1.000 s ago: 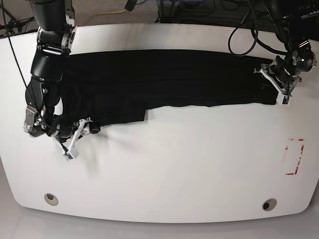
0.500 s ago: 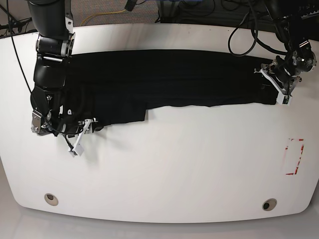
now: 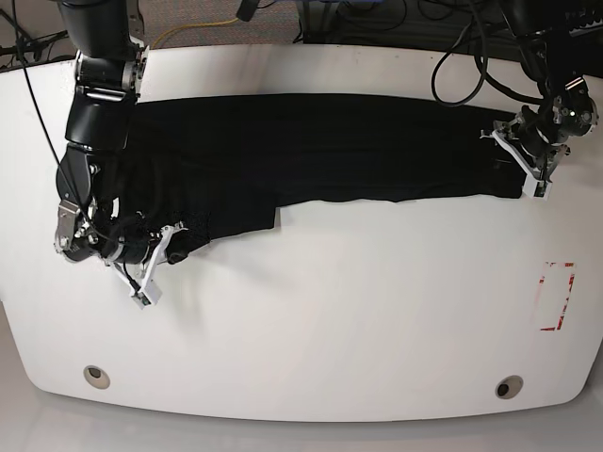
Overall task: Fold the T-shirt properly
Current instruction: 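Pull the folded strip taut between both grippers and flatten it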
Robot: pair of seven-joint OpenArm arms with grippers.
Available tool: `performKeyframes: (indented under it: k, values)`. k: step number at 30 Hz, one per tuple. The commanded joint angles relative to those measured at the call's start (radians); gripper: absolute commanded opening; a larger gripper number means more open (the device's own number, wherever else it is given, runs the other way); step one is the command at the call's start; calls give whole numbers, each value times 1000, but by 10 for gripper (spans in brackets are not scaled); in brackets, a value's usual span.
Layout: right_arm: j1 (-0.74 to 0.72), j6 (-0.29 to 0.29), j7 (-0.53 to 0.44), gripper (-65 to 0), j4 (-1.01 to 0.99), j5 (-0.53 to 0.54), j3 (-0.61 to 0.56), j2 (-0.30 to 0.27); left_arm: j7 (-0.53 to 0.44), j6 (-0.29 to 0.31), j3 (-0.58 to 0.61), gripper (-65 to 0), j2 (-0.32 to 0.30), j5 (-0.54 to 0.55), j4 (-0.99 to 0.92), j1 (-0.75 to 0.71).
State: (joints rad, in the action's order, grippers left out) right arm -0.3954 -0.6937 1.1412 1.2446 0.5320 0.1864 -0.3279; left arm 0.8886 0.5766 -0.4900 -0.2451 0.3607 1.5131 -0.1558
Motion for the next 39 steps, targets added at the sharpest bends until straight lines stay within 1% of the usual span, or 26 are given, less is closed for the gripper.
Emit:
performKeyframes:
  k: [1,4,8,14,22,27,29,34,39]
  values:
    - [39,-4,70,-650,151,15,81,3,27,-4,0,-375,-10,-22,2,-3]
    - [103,-4,161,-650,278,15,173,17,27,-4,0,-374,-10,-22,1,-3]
    - [194,-4,219,-650,430,21,227,36,27,-4,3,-374,-10,-24,1,-3]
    - [333,-4,228,-650,548,122,282,37,25,-5,32,-374,-10,-24,-49,-1]
    - [476,-4,250,-650,587,202,361,37,25,-5,32,-375,-13,-24,-104,35]
    - [577,-4,253,-650,648,297,411,37,25,-5,32,-375,-13,-24,-101,37]
    - [600,-4,253,-650,663,316,428,37,25,-5,32,-375,-13,-24,-104,38]
    - [672,-4,248,-650,663,314,436,36,25,-4,32,-375,-15,-24,-104,37]
    - [692,-4,247,-650,614,311,437,34,25,-2,32,-374,-15,-22,-95,38]
